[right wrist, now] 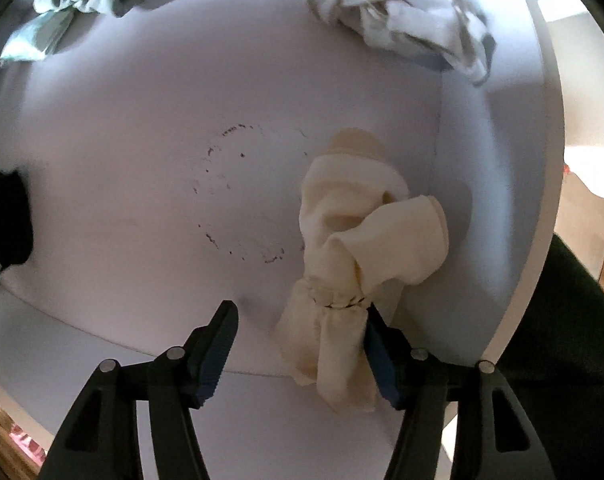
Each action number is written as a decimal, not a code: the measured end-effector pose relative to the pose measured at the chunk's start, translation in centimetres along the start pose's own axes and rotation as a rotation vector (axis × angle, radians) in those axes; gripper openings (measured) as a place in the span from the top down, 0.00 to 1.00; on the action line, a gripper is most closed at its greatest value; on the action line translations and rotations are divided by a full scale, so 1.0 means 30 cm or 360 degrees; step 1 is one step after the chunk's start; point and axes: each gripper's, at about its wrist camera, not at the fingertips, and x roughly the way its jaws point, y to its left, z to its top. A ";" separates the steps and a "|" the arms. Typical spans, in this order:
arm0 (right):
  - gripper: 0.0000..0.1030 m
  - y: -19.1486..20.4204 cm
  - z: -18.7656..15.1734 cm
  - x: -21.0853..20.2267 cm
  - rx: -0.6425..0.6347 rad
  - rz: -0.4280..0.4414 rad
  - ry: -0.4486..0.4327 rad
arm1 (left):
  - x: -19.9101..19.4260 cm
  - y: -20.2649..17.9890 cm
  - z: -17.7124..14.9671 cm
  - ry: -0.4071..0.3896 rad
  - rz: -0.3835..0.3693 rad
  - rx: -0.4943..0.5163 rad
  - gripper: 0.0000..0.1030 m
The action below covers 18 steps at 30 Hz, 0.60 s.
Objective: Organize soft objects
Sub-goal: 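Grasp the cream knotted sock with the right tool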
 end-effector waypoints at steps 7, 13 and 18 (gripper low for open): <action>0.61 -0.025 -0.009 -0.021 0.0024 0.0029 -0.0065 | -0.130 0.030 -0.015 -0.0142 -0.0146 -0.0086 0.72; 0.64 -0.035 -0.017 -0.051 0.0021 0.0063 -0.0113 | -0.194 0.049 -0.027 -0.0230 -0.0152 -0.0049 0.87; 0.64 -0.039 -0.058 -0.039 0.0025 0.0064 -0.0120 | -0.082 0.041 -0.045 -0.0184 -0.0112 -0.0067 0.74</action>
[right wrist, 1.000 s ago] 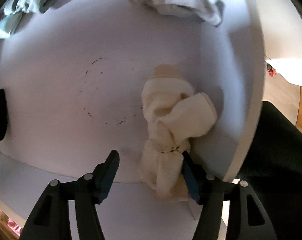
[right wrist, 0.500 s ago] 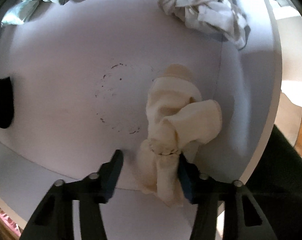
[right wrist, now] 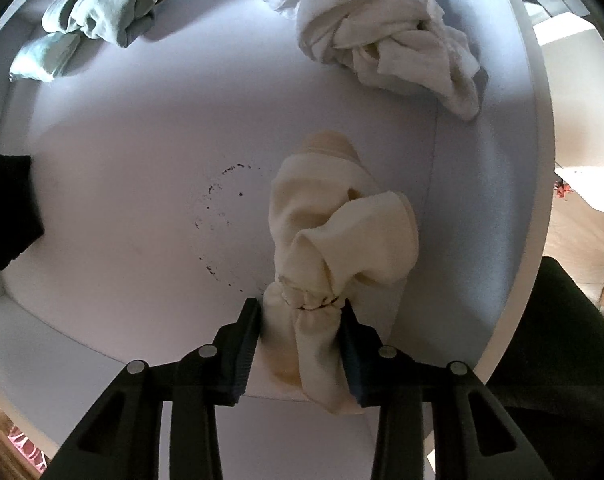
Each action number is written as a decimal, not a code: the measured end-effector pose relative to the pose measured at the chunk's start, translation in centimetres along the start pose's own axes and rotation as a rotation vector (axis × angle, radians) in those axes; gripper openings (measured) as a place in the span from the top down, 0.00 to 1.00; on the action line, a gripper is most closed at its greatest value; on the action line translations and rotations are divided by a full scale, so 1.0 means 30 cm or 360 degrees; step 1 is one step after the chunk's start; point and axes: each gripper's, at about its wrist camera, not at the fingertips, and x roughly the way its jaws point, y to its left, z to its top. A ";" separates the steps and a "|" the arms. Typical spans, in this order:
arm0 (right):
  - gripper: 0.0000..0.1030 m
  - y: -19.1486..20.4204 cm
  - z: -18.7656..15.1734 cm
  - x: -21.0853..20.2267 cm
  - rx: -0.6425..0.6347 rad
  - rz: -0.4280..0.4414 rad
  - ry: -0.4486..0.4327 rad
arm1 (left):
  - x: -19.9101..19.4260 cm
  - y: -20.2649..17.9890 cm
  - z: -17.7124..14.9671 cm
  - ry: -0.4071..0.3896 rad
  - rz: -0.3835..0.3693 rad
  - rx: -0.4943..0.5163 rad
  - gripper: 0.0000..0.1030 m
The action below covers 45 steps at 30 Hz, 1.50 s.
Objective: Organize soft objects
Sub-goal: 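Grasp the cream knotted sock with the right tool, then lift the black item out of the shelf with the left tool while the right tool holds the cream sock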
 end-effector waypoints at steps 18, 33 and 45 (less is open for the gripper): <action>0.70 0.033 0.057 -0.026 0.0010 0.0077 -0.0089 | 0.047 0.006 0.065 -0.0124 -0.0158 -0.0101 0.95; 0.70 0.056 0.070 -0.031 0.0024 0.0119 -0.0068 | 0.102 -0.020 0.103 -0.0124 -0.0026 -0.0130 0.14; 0.69 0.053 0.090 0.008 0.0018 0.0104 -0.0065 | 0.111 -0.057 0.103 -0.0073 -0.0026 -0.0066 0.56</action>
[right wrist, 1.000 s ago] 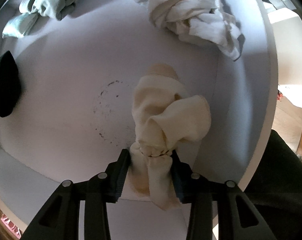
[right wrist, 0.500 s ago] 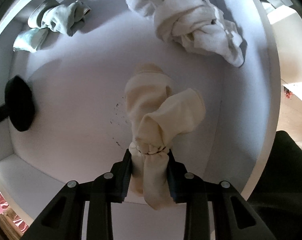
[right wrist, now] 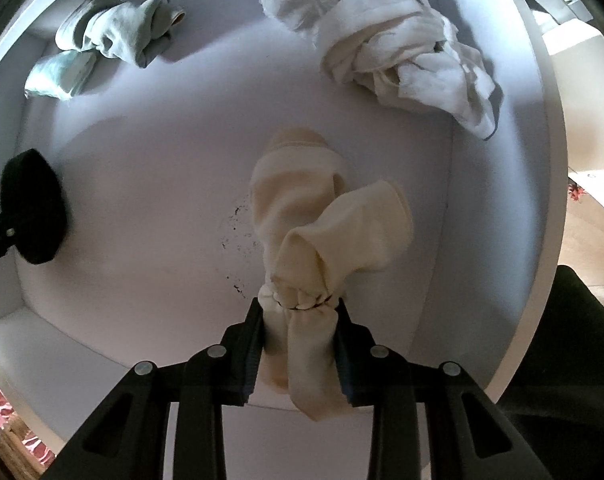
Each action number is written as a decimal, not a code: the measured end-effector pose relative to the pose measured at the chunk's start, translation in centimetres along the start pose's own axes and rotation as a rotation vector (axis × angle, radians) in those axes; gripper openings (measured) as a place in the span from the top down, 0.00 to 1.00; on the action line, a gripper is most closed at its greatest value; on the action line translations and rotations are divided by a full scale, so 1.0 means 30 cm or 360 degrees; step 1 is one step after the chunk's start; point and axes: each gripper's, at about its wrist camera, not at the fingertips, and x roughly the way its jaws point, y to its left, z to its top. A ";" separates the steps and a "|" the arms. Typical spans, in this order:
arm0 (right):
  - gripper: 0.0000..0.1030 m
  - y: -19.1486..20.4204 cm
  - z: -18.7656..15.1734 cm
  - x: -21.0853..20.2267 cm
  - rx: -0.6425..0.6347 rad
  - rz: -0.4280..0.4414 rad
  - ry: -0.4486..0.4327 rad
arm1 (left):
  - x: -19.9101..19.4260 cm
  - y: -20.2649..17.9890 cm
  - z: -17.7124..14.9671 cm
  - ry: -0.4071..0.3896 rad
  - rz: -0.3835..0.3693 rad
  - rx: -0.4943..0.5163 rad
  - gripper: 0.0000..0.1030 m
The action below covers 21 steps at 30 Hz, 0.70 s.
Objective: Organize soft objects
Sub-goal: 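Lift the black item out of the shelf with the left tool while the right tool holds the cream sock, then lower the black item into the gold tray and open the left tool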
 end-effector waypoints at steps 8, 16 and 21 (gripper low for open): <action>0.69 0.008 -0.003 0.021 0.0004 0.0002 0.0000 | -0.158 -0.056 -0.052 -0.0088 -0.0046 0.0154 0.57; 0.69 0.007 -0.002 0.027 0.0009 0.0018 -0.0001 | -0.460 -0.137 -0.196 -0.0301 -0.0137 0.0528 0.57; 0.69 0.006 0.000 0.019 0.0002 0.0012 0.0001 | -0.686 -0.168 -0.243 -0.0469 -0.0204 0.0654 0.57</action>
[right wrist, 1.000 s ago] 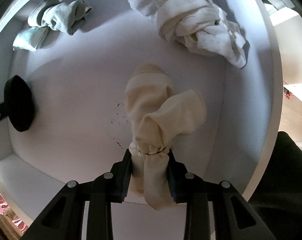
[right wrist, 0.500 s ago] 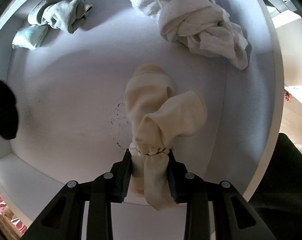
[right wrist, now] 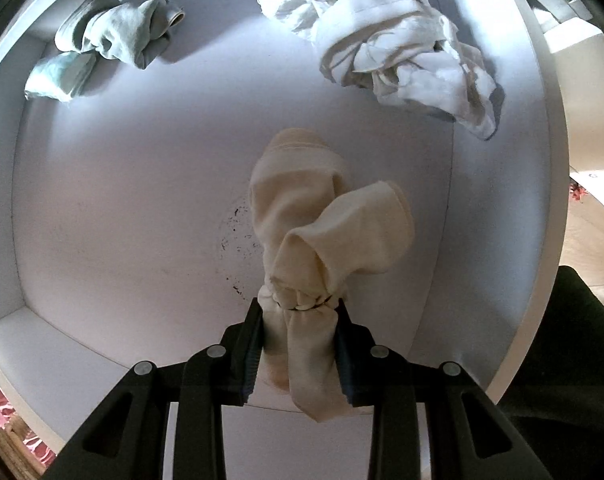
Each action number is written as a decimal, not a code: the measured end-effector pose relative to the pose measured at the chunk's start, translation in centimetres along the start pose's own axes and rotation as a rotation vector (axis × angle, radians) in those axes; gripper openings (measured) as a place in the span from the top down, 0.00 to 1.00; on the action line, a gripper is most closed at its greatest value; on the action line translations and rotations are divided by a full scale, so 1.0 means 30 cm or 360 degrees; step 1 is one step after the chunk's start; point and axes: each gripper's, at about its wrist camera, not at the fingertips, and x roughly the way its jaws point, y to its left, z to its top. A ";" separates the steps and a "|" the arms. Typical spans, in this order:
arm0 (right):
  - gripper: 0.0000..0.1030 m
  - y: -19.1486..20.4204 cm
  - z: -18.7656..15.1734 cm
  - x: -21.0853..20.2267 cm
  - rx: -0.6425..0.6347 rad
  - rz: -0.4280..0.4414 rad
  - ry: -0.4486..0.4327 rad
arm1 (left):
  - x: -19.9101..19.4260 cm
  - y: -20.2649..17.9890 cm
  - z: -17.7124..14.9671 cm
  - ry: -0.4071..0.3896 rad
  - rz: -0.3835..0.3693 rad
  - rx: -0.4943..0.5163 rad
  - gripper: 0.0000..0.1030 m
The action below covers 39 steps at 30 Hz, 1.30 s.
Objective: Organize soft objects
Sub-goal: 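Lower the black item into the gold tray and open the left tool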
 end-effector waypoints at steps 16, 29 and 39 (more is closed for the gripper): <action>0.69 -0.012 0.004 -0.001 0.0035 0.0022 0.0004 | -0.321 0.102 0.411 -0.0326 0.0240 -0.0053 0.57; 0.68 -0.024 0.005 -0.001 0.0044 0.0034 0.0004 | -0.152 0.219 0.537 -0.0197 0.0428 -0.0118 0.56; 0.68 -0.025 0.003 0.000 0.0052 0.0037 0.0002 | -0.119 0.257 0.524 -0.0194 0.0454 -0.0177 0.46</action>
